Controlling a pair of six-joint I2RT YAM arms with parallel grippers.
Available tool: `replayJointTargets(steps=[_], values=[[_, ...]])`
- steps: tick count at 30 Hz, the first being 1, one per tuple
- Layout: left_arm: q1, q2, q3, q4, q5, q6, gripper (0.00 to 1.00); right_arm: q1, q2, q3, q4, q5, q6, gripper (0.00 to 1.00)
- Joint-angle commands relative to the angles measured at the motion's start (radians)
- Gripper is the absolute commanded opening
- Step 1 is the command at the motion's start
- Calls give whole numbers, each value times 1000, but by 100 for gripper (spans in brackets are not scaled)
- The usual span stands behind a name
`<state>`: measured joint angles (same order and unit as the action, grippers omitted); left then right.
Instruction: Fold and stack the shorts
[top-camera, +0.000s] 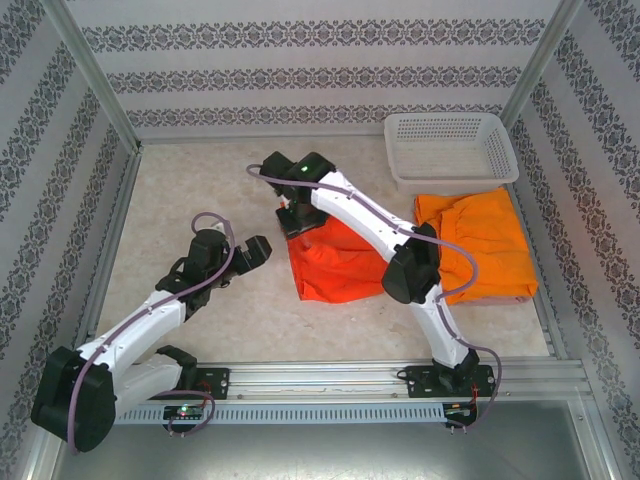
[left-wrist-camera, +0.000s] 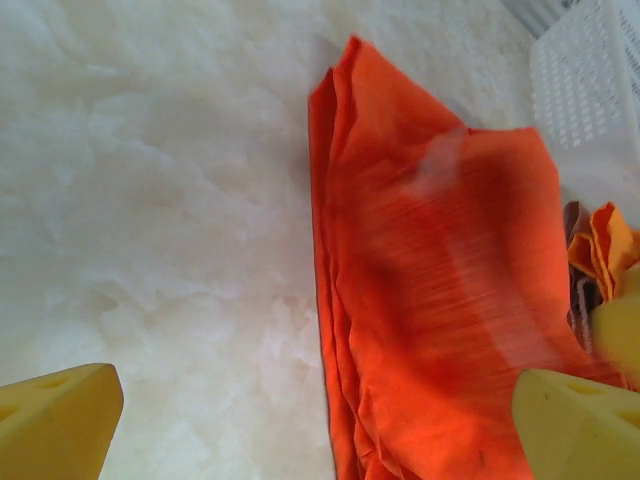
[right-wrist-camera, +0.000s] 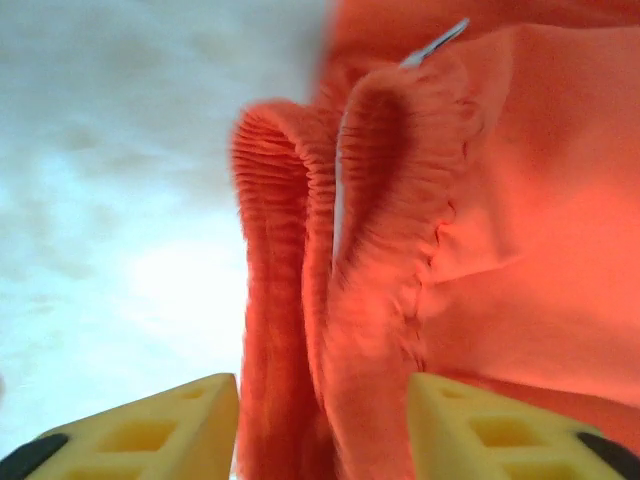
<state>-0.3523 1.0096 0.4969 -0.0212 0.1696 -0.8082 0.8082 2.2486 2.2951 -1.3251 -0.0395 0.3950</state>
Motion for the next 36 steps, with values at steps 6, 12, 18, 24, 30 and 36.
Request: replayJointTargets(steps=[6, 12, 18, 24, 30, 36], values=[[23, -109, 6, 45, 0, -51, 100, -155, -477, -616, 693, -440, 308, 79], [21, 8, 54, 207, 143, -184, 100, -291, -676, -991, 876, -455, 395, 86], [-67, 206, 139, 394, 186, -276, 100, -362, -739, -1225, 1007, -427, 472, 87], [-116, 434, 202, 552, 191, -325, 100, -383, -738, -1419, 1110, -424, 528, 87], [-117, 647, 232, 645, 189, -323, 100, -364, -721, -1548, 1194, -450, 575, 87], [-68, 793, 273, 578, 180, -226, 100, -299, -755, -1618, 1230, -467, 618, 88]])
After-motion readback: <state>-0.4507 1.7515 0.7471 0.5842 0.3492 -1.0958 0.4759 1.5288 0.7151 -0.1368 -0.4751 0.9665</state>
